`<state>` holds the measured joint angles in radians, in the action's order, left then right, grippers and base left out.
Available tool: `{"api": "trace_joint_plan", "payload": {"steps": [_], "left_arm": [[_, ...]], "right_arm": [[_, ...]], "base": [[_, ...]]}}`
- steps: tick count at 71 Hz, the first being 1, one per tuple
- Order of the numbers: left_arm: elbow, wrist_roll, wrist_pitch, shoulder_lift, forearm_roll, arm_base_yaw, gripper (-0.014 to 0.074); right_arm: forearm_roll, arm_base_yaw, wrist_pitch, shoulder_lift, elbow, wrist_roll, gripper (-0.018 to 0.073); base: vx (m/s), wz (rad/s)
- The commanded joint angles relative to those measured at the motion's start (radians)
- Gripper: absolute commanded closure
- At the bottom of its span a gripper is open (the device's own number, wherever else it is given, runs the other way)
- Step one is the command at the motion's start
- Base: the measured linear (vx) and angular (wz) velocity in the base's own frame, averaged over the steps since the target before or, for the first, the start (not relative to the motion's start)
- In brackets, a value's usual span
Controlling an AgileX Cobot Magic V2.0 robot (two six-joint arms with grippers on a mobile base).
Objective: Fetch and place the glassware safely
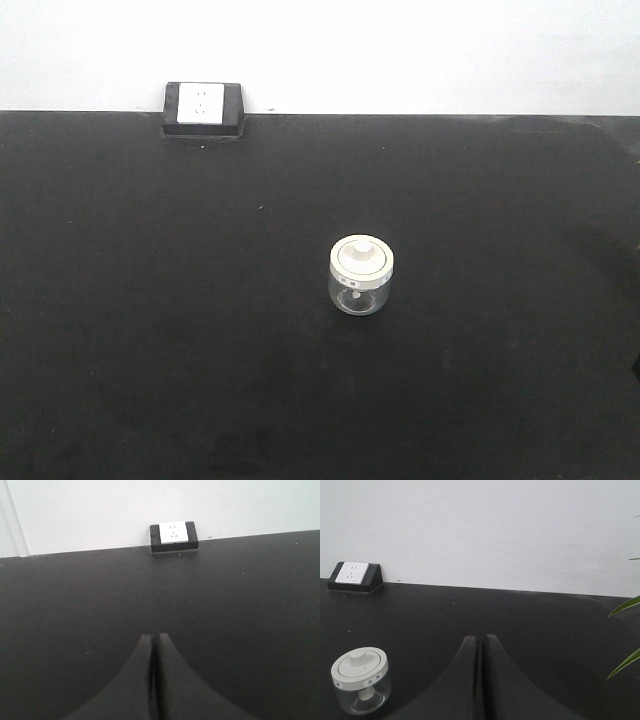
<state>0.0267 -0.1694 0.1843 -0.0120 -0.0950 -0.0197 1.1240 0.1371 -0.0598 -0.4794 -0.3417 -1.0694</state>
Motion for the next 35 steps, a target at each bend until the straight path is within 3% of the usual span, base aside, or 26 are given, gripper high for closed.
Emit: {"api": "trace_joint_plan", "payload": {"steps": [1, 35], "left_arm": [[0.029, 0.0, -0.067, -0.012, -0.003, -0.001, 0.0603], [0.029, 0.0, -0.067, -0.012, -0.003, -0.001, 0.0603]], "right_arm": [[0.005, -0.005, 0.024, -0.003, -0.029, 0.006, 0.0563], [0.0, -0.005, 0.014, -0.003, -0.029, 0.017, 0.0563]], "base": [[0.0, 0.0], [0.0, 0.0]]}}
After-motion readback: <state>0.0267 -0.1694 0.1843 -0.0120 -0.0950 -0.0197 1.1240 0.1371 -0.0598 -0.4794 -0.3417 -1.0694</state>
